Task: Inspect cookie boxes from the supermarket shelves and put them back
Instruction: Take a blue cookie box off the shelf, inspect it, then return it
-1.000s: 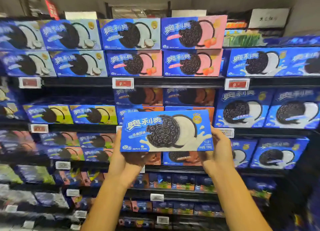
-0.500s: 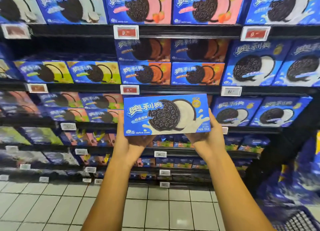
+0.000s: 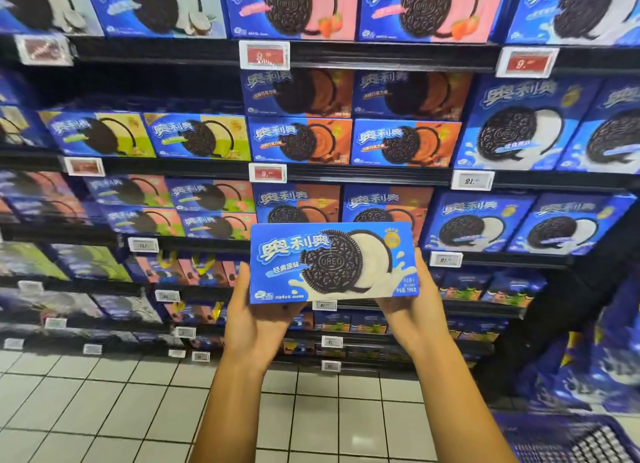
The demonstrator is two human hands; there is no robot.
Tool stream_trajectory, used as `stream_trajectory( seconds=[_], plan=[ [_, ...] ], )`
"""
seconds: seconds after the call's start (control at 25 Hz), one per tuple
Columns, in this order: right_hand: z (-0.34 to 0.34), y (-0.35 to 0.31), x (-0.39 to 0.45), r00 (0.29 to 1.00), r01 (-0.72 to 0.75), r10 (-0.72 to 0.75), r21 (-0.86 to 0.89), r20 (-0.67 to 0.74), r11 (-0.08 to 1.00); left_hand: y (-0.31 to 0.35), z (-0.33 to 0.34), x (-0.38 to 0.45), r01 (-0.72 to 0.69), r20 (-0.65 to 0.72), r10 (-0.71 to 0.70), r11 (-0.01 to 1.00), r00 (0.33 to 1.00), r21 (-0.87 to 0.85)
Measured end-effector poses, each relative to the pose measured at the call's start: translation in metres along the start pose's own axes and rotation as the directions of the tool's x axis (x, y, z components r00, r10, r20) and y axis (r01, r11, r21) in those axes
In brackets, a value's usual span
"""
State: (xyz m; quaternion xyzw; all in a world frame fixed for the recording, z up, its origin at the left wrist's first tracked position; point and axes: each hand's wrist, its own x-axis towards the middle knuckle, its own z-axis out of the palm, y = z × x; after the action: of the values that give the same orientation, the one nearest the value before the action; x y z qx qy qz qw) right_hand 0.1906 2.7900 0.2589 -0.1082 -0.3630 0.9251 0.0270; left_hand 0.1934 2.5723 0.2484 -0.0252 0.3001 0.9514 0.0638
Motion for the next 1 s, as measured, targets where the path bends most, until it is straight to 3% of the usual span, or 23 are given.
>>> stream_trajectory(
  seconds=[0.2, 0.32, 0.52, 0.6, 0.76, 1.0],
  plan=[
    [0.000, -0.002, 0.001, 0.990, 0.144, -0.141, -0.200, 0.028, 0.969, 0.005, 0.014, -0.006, -0.103, 0.004, 0.103, 0.994, 0.995, 0.049],
    [-0.002, 0.000, 0.007, 0.990, 0.139, -0.128, -0.287, 0.057, 0.948, 0.010, 0.030, -0.012, -0.166, 0.075, 0.155, 0.971, 0.985, 0.170],
    [-0.010, 0.020, 0.014, 0.991, -0.123, 0.122, -0.013, -0.046, 0.992, -0.006, 0.058, -0.026, -0.252, 0.246, 0.162, 0.881, 0.956, 0.401],
    [-0.011, 0.029, 0.013, 0.979, -0.188, 0.189, 0.016, -0.073, 0.982, -0.016, 0.068, -0.029, -0.276, 0.280, 0.155, 0.837, 0.948, 0.473],
    [-0.015, 0.040, 0.006, 0.975, -0.216, 0.217, 0.042, -0.048, 0.976, -0.024, 0.076, -0.033, -0.346, 0.339, 0.182, 0.779, 0.923, 0.524],
    [-0.018, 0.024, 0.005, 0.975, -0.181, 0.184, 0.035, -0.122, 0.983, -0.019, 0.069, -0.036, -0.331, 0.310, 0.206, 0.840, 0.928, 0.431]
  ],
)
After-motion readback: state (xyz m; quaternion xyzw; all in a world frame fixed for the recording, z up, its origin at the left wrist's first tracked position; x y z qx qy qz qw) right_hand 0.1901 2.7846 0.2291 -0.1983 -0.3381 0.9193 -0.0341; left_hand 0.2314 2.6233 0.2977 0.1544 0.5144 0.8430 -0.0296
